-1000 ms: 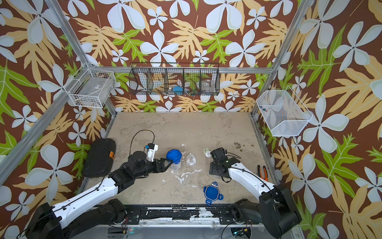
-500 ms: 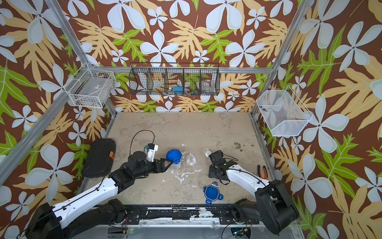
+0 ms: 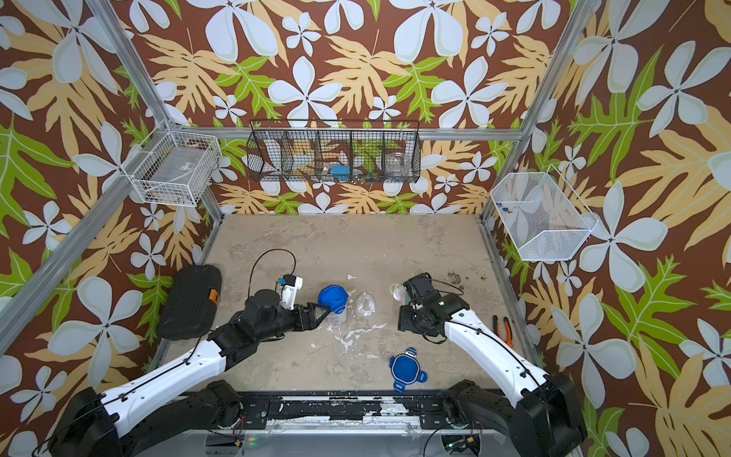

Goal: Take out toiletry kits
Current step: 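Pick up the container from the center of the board, then pour the toiletry kits out of the container.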

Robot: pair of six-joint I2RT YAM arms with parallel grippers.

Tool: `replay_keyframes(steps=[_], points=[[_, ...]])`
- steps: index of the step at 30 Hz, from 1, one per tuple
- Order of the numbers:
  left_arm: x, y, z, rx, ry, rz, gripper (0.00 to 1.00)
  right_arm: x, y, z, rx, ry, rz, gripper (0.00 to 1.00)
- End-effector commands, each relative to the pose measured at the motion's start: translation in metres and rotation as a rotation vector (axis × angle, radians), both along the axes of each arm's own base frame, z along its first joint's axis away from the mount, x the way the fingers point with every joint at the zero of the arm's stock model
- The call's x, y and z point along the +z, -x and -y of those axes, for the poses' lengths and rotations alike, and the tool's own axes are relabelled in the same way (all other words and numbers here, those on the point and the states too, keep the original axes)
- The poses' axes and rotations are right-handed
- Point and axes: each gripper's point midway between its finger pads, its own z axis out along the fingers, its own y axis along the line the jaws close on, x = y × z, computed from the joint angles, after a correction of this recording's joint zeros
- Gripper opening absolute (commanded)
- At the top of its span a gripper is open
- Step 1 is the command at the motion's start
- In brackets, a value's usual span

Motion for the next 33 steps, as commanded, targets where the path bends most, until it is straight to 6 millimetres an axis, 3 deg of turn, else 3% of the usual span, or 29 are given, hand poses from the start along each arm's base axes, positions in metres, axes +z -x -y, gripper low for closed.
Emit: replay_keyframes(steps=[1,6,8,10,13,15,17,21,23,25,29,33], points=[[0.002,-0.003,0.002,-0.001,0.009,0.016,0.84,0.008,0.043,-0.007,0.078,-0.059,-0.185,0.52],[0.004,-0.005,0.003,0.003,0.017,0.026,0.85,0.036,0.062,-0.032,0.137,-0.215,-0.307,0.54],[0.004,-0.005,0.003,0.004,0.017,0.026,0.85,0.038,0.064,-0.037,0.129,-0.261,-0.35,0.55],[0.003,-0.005,0.001,0.01,0.019,0.027,0.85,0.021,0.068,-0.04,0.117,-0.282,-0.393,0.55],[0.002,-0.004,0.001,0.012,0.02,0.026,0.86,-0.022,0.082,-0.032,0.1,-0.253,-0.495,0.56],[0.004,-0.004,0.001,0.009,0.021,0.029,0.86,-0.031,0.083,-0.027,0.099,-0.228,-0.518,0.56],[0.006,-0.004,0.002,0.004,0.021,0.033,0.86,-0.016,0.07,-0.026,0.114,-0.202,-0.468,0.59],[0.008,-0.005,0.002,0.006,0.027,0.038,0.86,0.036,0.043,-0.019,0.141,-0.128,-0.348,0.61],[0.009,-0.005,0.002,0.008,0.027,0.039,0.86,0.045,0.042,-0.014,0.145,-0.099,-0.332,0.62],[0.01,-0.005,0.002,0.007,0.03,0.042,0.86,0.034,0.046,-0.009,0.138,-0.081,-0.339,0.63],[0.01,-0.004,0.001,0.01,0.03,0.041,0.86,-0.009,0.066,-0.011,0.117,-0.11,-0.411,0.62],[0.01,-0.004,0.001,0.012,0.029,0.038,0.86,-0.029,0.057,0.002,0.129,-0.006,-0.395,0.69]])
